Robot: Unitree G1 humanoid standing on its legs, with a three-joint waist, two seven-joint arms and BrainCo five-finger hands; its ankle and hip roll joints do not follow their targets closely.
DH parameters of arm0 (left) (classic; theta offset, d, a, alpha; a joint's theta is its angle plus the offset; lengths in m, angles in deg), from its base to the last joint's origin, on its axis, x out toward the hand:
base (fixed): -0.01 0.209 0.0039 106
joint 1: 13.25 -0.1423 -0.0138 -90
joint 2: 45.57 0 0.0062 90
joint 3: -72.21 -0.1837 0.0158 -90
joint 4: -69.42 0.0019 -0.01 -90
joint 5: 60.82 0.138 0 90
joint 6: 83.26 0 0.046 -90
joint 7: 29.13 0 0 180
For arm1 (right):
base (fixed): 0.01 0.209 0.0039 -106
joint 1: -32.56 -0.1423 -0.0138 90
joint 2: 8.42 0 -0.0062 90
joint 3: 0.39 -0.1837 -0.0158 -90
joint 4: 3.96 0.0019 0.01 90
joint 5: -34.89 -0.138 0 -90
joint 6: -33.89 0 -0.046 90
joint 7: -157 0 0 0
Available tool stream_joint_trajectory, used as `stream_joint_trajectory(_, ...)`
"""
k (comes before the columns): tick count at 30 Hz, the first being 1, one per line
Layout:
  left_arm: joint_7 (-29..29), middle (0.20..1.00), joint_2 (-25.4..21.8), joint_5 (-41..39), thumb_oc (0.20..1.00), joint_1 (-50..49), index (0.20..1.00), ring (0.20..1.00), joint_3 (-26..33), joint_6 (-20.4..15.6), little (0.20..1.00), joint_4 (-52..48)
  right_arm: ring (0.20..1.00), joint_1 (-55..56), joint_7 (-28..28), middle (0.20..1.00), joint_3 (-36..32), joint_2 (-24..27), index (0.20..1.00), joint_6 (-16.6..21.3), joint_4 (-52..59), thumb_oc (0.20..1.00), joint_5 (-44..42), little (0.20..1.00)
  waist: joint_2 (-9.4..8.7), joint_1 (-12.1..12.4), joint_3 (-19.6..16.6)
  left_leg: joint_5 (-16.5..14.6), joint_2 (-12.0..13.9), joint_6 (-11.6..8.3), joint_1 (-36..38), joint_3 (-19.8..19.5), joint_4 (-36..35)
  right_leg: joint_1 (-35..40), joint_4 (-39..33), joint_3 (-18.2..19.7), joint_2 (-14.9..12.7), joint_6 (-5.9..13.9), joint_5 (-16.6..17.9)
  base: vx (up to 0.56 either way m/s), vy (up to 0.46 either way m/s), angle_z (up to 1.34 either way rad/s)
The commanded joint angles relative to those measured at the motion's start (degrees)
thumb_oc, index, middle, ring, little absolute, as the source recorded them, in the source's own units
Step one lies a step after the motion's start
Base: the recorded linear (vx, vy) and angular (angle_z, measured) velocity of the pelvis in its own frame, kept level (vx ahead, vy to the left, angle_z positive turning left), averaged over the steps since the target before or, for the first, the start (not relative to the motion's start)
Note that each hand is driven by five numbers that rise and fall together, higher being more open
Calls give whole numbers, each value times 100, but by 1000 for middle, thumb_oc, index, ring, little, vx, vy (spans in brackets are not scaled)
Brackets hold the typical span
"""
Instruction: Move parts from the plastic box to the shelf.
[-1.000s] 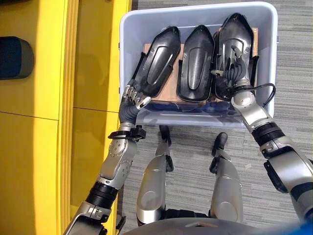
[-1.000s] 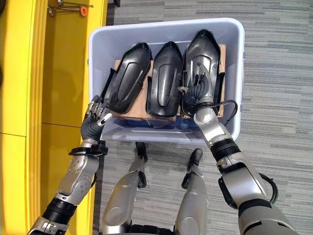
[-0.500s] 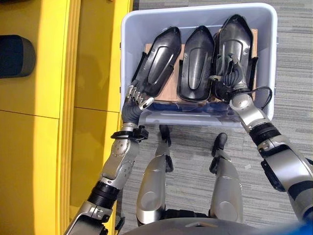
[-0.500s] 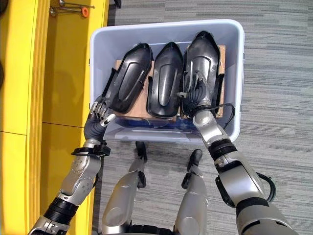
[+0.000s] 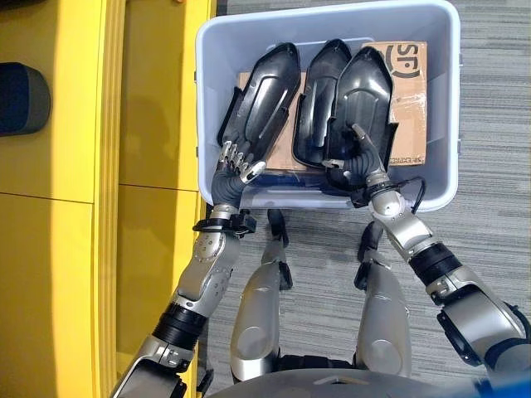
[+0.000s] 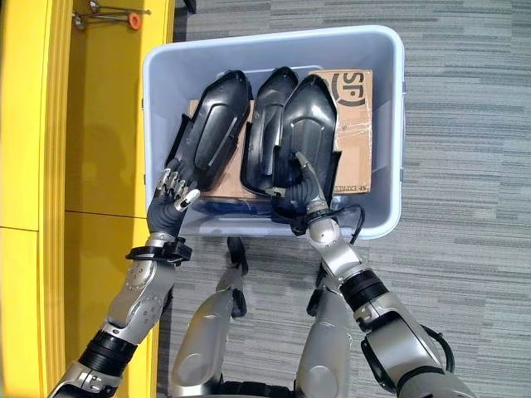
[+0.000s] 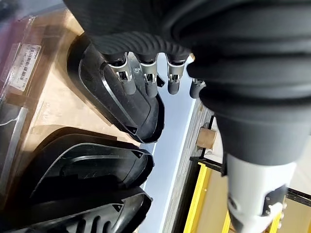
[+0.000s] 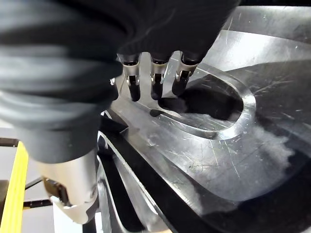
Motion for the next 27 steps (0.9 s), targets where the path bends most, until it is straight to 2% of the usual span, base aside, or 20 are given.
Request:
stream_joint_trajectory(1, -97, 1000, -145, 194, 1000, 56, 1000, 1000, 53, -132, 1000, -262, 1000, -94, 212, 1000, 150, -324, 1000, 107, -25, 1000, -259, 1000, -188, 51, 50, -559, 274, -607, 386, -85, 328, -21, -399, -196, -329, 355, 550, 0, 0, 0)
stream_joint_trajectory(9, -194, 1000, -125, 225, 1000, 3, 1000, 1000, 132, -117, 1000, -294, 1000, 184, -14, 1000, -183, -148, 1000, 237, 1075, 1000, -100, 1000, -231, -30, 40, -580, 281, -606, 413, -69, 328, -32, -395, -159, -331, 372, 557, 0, 0, 0)
stream_joint_trajectory(11, -285, 1000, -104, 297, 1000, 34, 1000, 1000, 176, -119, 1000, -318, 1000, 268, -247, 1000, -458, 10, 1000, 363, 1788, 1000, 180, 1000, -270, -100, 38, -596, 286, -607, 425, -30, 329, -53, -399, -139, -315, 392, 567, 0, 0, 0)
stream_joint_trajectory(17, -370, 1000, -92, 349, 1000, 31, 1000, 1000, 194, -153, 1000, -424, 1000, 417, -560, 1000, -859, 95, 1000, 590, 2605, 1000, 484, 1000, -333, -191, 41, -518, 280, -560, 358, 48, 357, -143, -416, -106, -302, 342, 688, -32, -2, -3)
stream_joint_trajectory(18, -370, 1000, -102, 370, 1000, 13, 1000, 1000, 212, -148, 1000, -464, 1000, 510, -653, 1000, -993, 158, 1000, 662, 3001, 1000, 671, 1000, -349, -227, 39, -525, 281, -557, 367, 56, 359, -146, -404, -84, -296, 350, 682, 11, 15, -8)
stream_joint_trajectory(26, -411, 1000, -138, 379, 1000, -88, 1000, 1000, 220, -176, 1000, -579, 1000, 818, -701, 1000, -1071, 146, 1000, 853, 3479, 1000, 587, 1000, -369, -325, 28, -546, 293, -551, 402, 93, 355, -182, -379, -21, -274, 352, 663, 8, 5, -5)
stream_joint_trajectory(27, -437, 1000, -144, 399, 1000, -107, 1000, 1000, 230, -195, 1000, -598, 1000, 863, -879, 1000, -1150, 204, 1000, 857, 3570, 1000, 862, 1000, -361, -335, 33, -549, 294, -552, 402, 92, 356, -187, -370, -17, -274, 355, 656, 0, 0, 0)
